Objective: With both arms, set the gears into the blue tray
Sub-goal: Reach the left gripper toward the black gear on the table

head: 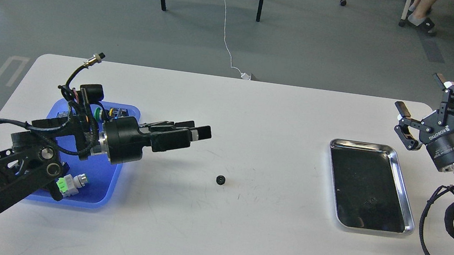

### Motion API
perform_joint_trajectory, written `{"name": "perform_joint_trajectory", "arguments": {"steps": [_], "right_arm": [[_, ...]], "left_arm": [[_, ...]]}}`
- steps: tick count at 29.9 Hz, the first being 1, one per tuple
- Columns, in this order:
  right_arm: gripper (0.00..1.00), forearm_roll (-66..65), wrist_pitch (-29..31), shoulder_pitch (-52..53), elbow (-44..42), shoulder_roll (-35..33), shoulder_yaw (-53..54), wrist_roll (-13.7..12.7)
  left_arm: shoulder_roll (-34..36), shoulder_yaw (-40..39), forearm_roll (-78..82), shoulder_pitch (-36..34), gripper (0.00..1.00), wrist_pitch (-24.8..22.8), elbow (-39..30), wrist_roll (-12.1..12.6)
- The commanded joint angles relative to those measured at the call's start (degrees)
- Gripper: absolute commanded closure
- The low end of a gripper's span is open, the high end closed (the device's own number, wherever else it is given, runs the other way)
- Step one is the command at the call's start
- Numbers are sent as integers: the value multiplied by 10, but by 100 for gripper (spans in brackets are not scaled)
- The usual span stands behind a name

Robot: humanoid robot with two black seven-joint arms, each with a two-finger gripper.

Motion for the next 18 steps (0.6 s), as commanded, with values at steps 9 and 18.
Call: {"name": "perform_joint_trajectory", "arguments": {"steps": [9, 18], "right_arm": [[2, 1, 0, -51, 20, -11, 23, 0], [2, 1, 0, -52, 21, -11, 24, 0]], "left_arm": [[-61, 204, 202, -172, 4, 37, 93, 0], [-137, 297, 202, -220, 5, 60, 182, 0]]}}
